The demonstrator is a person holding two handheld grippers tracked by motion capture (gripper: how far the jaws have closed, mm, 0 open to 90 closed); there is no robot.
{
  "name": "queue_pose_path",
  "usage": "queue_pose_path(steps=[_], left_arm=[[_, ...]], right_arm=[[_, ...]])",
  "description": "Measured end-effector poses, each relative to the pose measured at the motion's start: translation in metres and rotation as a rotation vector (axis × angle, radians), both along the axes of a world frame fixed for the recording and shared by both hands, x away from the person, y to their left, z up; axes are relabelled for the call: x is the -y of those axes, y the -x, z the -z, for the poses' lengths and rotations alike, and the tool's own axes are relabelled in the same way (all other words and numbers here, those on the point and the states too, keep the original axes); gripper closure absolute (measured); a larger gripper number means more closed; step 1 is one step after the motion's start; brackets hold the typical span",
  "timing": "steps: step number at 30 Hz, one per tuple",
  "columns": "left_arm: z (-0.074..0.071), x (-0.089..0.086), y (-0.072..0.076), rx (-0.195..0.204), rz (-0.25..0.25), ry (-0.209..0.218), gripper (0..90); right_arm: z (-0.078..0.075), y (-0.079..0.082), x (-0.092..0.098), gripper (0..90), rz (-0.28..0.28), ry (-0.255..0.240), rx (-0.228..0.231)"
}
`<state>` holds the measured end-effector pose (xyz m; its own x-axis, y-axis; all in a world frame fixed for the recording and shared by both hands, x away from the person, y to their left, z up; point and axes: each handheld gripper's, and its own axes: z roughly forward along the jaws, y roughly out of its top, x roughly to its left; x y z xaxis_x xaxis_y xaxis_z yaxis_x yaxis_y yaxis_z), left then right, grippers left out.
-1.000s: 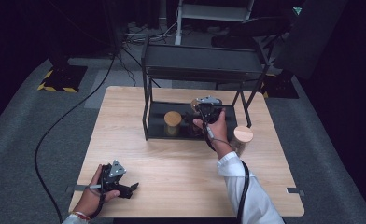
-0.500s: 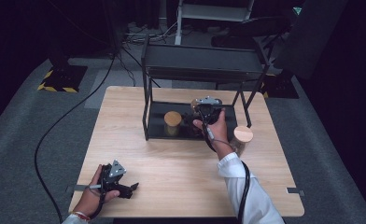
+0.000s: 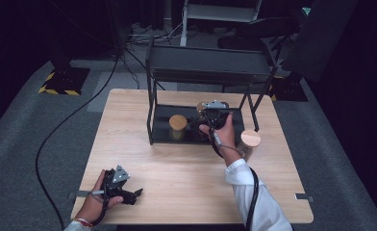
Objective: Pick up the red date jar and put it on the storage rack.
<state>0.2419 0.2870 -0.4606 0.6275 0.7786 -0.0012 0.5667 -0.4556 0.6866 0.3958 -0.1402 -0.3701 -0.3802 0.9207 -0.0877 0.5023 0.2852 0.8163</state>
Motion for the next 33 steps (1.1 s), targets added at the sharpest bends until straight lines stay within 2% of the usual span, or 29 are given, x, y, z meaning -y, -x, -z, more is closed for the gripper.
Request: queue_pose_path(steps=[21,33], left_arm=[[0.0,0.0,0.0,0.0,0.0,0.0,0.0],[0.0,0.0,0.0,0.0,0.0,0.0,0.0]], right_arm=[[-0.001,0.026,0.01,2.9,-0.032,0.011,0.026],[-0.002,0.046,0.017,3.0,-0.099,0.027,0.058]])
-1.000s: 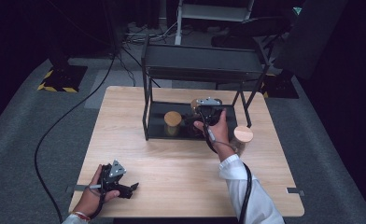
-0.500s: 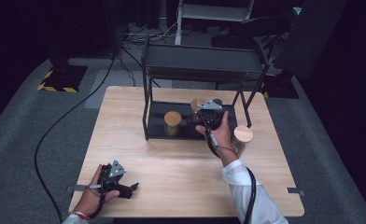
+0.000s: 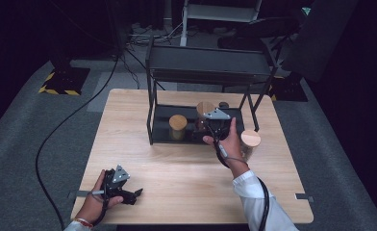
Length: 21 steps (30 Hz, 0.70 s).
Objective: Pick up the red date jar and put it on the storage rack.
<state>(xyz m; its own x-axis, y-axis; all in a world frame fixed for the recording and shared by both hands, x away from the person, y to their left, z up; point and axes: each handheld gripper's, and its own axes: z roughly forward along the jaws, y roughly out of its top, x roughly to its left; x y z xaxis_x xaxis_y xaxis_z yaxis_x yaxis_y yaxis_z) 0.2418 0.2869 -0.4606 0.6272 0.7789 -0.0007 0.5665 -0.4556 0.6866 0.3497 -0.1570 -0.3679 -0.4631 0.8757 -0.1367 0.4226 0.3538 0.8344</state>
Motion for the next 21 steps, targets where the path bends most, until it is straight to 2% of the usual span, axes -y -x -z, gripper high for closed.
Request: queue_pose_path(steps=[21], left_arm=[[0.0,0.0,0.0,0.0,-0.001,0.001,0.0]], right_arm=[[0.003,0.033,0.027,2.9,-0.207,0.07,0.057]])
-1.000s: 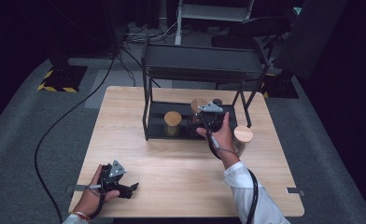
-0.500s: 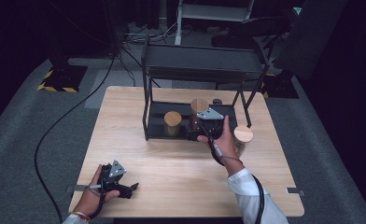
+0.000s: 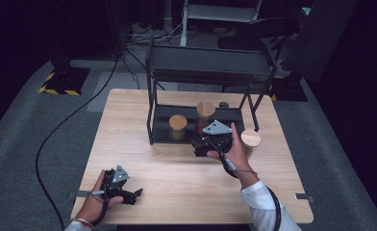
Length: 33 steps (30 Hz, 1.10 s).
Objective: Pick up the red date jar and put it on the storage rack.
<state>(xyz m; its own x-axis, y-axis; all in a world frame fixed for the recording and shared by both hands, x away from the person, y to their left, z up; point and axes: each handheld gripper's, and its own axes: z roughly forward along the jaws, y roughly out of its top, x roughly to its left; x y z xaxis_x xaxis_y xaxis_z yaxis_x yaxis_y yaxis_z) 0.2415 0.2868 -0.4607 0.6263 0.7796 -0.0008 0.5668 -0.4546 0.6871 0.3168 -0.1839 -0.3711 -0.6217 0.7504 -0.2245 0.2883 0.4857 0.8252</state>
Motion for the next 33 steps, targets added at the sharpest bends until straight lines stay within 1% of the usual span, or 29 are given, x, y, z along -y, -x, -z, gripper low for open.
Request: queue_pose_path(steps=[4,7,11,16,22,24,26,28,33], left_arm=[[0.0,0.0,0.0,0.0,0.0,0.0,0.0],[0.0,0.0,0.0,0.0,0.0,0.0,0.0],[0.0,0.0,0.0,0.0,0.0,0.0,0.0],[0.0,0.0,0.0,0.0,0.0,0.0,0.0],[0.0,0.0,0.0,0.0,0.0,0.0,0.0],[0.0,0.0,0.0,0.0,0.0,0.0,0.0],[0.0,0.0,0.0,0.0,0.0,-0.001,0.0],[0.0,0.0,0.0,0.0,-0.001,0.0,0.0],[0.0,0.0,0.0,0.0,-0.001,0.0,0.0]], right_arm=[[0.003,0.005,0.003,2.9,-0.028,0.017,0.008],[0.007,0.01,0.004,2.9,-0.045,0.033,0.027],[0.012,0.016,0.005,2.9,-0.066,0.054,0.034],[0.018,0.02,0.012,2.9,-0.107,0.075,0.032],[0.024,0.025,0.02,2.9,-0.141,0.079,0.028],[0.028,0.026,0.024,2.9,-0.161,0.079,0.033],[0.032,0.03,0.029,2.9,-0.188,0.091,0.042],[0.034,0.031,0.031,2.9,-0.197,0.098,0.044],[0.043,0.036,0.042,2.9,-0.223,0.121,0.025]])
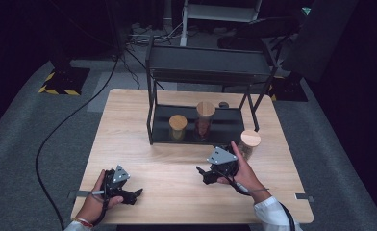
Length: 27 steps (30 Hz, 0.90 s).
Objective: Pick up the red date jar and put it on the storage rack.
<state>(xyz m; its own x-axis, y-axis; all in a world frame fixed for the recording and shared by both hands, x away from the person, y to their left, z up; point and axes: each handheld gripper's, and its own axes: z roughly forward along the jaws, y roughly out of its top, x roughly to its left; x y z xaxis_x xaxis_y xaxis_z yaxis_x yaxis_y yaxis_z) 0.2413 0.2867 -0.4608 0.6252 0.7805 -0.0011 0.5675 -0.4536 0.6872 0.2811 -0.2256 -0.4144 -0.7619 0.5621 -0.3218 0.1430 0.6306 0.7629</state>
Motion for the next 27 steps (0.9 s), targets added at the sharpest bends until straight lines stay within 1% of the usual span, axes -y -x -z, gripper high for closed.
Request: queue_pose_path(steps=[4,5,7,8,11,12,15,18,19,23,27], left_arm=[[0.0,0.0,0.0,0.0,0.0,0.0,0.0],[0.0,0.0,0.0,0.0,0.0,0.0,0.0],[0.0,0.0,0.0,-0.002,0.001,-0.001,0.0],[0.0,0.0,0.0,-0.002,0.001,-0.001,0.0],[0.0,0.0,0.0,-0.002,0.001,-0.001,0.0],[0.0,0.0,0.0,-0.002,0.001,-0.001,0.0],[0.0,0.0,0.0,-0.002,0.001,-0.001,0.0],[0.0,0.0,0.0,-0.002,0.001,-0.001,0.0],[0.0,0.0,0.0,-0.002,0.001,-0.001,0.0],[0.0,0.0,0.0,-0.002,0.001,-0.001,0.0],[0.0,0.0,0.0,-0.002,0.001,-0.001,0.0]], right_arm=[[0.006,0.002,0.006,2.9,-0.001,0.011,-0.008],[0.008,0.002,0.01,2.9,-0.003,0.015,-0.016],[0.012,0.004,0.016,2.9,0.007,0.023,-0.025],[0.012,0.004,0.016,2.9,0.007,0.023,-0.025],[0.017,0.006,0.027,2.9,0.019,0.029,-0.041],[0.017,0.006,0.027,2.9,0.019,0.029,-0.041],[0.022,0.009,0.04,2.9,0.034,0.039,-0.056],[0.026,0.01,0.05,3.0,0.035,0.045,-0.061],[0.027,0.01,0.053,3.0,0.035,0.045,-0.07],[0.032,0.013,0.063,3.0,0.041,0.058,-0.072],[0.035,0.014,0.074,3.0,0.059,0.052,-0.085]])
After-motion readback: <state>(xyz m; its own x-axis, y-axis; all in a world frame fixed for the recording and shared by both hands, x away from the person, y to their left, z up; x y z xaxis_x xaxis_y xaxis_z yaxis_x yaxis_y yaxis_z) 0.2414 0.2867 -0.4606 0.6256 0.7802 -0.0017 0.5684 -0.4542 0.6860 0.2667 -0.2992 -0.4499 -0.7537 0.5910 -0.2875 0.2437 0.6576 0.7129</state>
